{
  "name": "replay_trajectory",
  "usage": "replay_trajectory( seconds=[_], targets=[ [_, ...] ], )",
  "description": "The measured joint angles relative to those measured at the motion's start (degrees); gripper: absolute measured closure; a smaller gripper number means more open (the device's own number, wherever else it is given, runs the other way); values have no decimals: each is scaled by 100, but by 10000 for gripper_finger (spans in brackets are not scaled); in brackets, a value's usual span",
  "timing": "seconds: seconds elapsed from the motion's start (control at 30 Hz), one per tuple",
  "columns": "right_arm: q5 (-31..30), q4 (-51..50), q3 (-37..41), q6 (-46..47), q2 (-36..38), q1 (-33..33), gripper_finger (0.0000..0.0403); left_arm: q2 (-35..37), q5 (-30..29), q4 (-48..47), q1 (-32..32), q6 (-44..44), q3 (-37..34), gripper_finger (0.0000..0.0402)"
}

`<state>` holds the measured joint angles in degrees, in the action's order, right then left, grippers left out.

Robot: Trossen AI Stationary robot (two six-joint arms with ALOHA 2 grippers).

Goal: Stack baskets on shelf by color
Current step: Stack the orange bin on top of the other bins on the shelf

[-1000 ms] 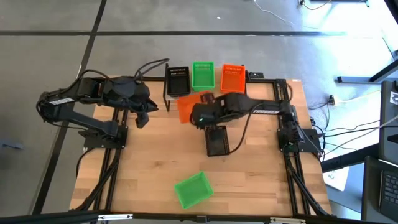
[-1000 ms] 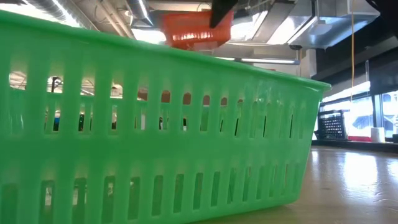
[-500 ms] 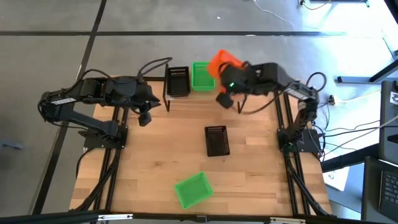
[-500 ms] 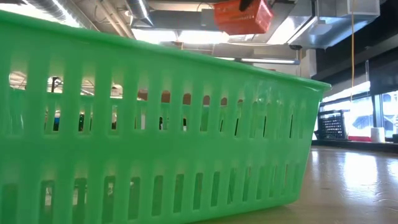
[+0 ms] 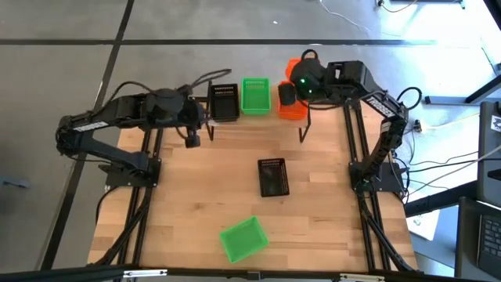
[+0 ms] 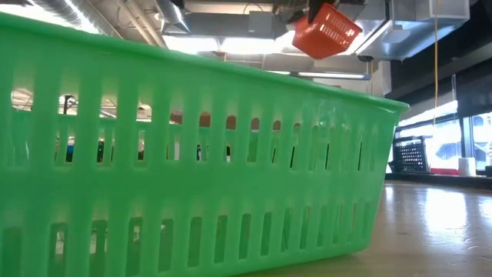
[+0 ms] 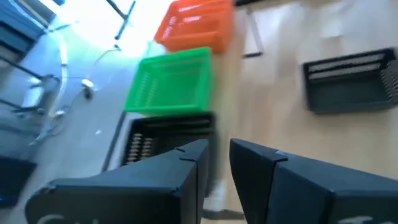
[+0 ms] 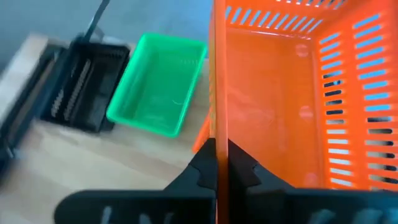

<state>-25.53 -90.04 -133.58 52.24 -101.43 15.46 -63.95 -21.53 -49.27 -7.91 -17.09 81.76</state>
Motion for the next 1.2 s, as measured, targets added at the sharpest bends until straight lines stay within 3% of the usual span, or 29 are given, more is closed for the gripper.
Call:
replay_trajectory(
  seconds=[0.27, 0.43, 0.8, 1.2],
  targets=[
    [-10, 2, 0, 1803, -347, 237, 403, -49, -3, 238, -605, -1337, 7, 342],
    [295, 4, 2, 2243, -703, 411, 403, -51, 48, 284, -904, -1717, 9, 342],
    [321, 4, 2, 2102, -1155, 824, 403, -41, 776, 229, -1223, -1864, 9, 342],
    [578, 9, 0, 2143, -1204, 875, 403, -41, 816, 228, -1223, -1940, 9, 342]
  ],
)
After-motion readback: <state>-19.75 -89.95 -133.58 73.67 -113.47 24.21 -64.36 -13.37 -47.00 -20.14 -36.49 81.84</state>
